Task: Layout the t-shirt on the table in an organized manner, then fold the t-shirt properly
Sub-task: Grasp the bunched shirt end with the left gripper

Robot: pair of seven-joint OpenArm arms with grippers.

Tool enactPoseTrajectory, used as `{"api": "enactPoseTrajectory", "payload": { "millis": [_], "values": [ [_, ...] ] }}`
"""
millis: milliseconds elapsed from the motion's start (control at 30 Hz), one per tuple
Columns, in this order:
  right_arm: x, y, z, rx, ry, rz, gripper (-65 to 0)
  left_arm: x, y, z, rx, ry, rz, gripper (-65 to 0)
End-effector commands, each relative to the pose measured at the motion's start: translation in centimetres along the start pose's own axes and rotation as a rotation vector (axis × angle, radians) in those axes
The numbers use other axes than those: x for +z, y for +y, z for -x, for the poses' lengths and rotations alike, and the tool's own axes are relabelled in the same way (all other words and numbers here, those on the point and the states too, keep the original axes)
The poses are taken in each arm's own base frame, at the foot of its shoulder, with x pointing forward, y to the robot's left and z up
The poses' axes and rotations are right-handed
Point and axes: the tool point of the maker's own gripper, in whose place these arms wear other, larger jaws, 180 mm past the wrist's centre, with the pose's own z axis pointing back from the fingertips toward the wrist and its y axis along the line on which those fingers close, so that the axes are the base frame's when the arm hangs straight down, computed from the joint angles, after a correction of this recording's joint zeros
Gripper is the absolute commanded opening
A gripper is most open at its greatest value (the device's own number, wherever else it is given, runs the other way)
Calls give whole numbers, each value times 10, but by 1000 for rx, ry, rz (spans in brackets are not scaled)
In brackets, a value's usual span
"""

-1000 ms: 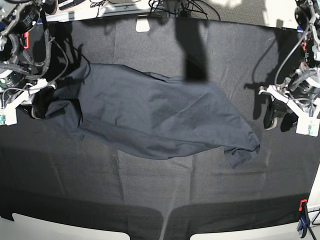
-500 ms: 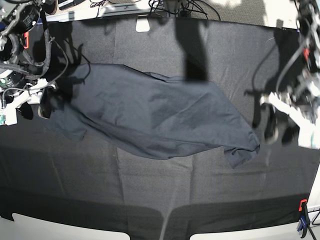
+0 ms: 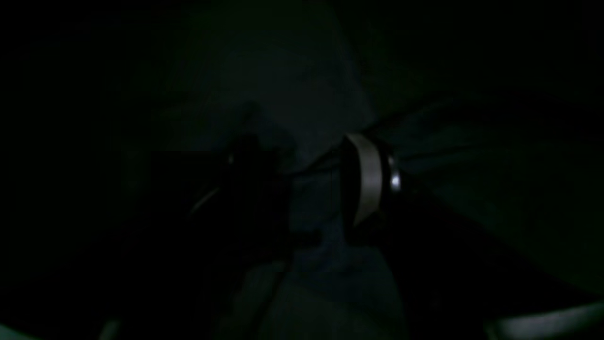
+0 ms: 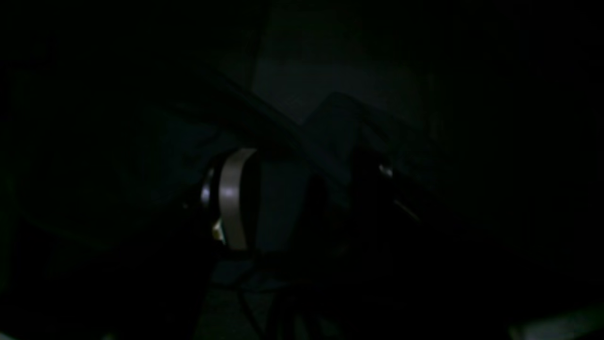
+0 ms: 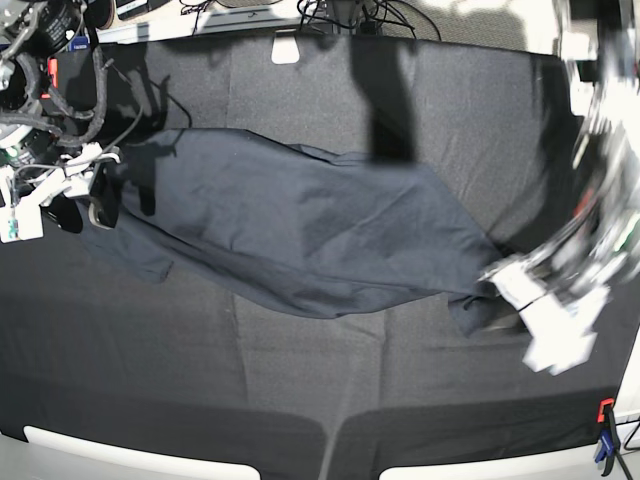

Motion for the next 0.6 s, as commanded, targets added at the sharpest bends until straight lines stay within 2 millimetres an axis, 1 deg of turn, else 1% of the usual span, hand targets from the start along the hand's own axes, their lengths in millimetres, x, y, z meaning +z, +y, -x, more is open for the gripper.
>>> {"api": "enactPoseTrajectory", "payload": {
  "millis": [0, 100, 200, 267, 333, 467, 567],
  "values": [
    [4, 3, -14, 47, -51, -15, -344, -4, 8, -26, -18, -45, -6, -395],
    [4, 3, -14, 47, -51, -15, -344, -28, 28, -31, -46, 21, -54, -395],
    [4, 3, -14, 46, -51, -15, -344, -40, 51, -28, -14, 88, -91, -394],
    [4, 3, -14, 47, -52, -15, -344, -46, 64, -18, 30, 133, -106, -394],
    [4, 3, -15, 46, -56, -19, -344, -51, 73, -3, 72, 184, -112, -394],
    [4, 4, -15, 45, -57, -20, -344, -56, 74, 33, 117, 274, -62, -394],
    [4, 4, -15, 44, -57, -20, -344, -59, 68, 51, 183, 300, -19, -394]
  ]
}}
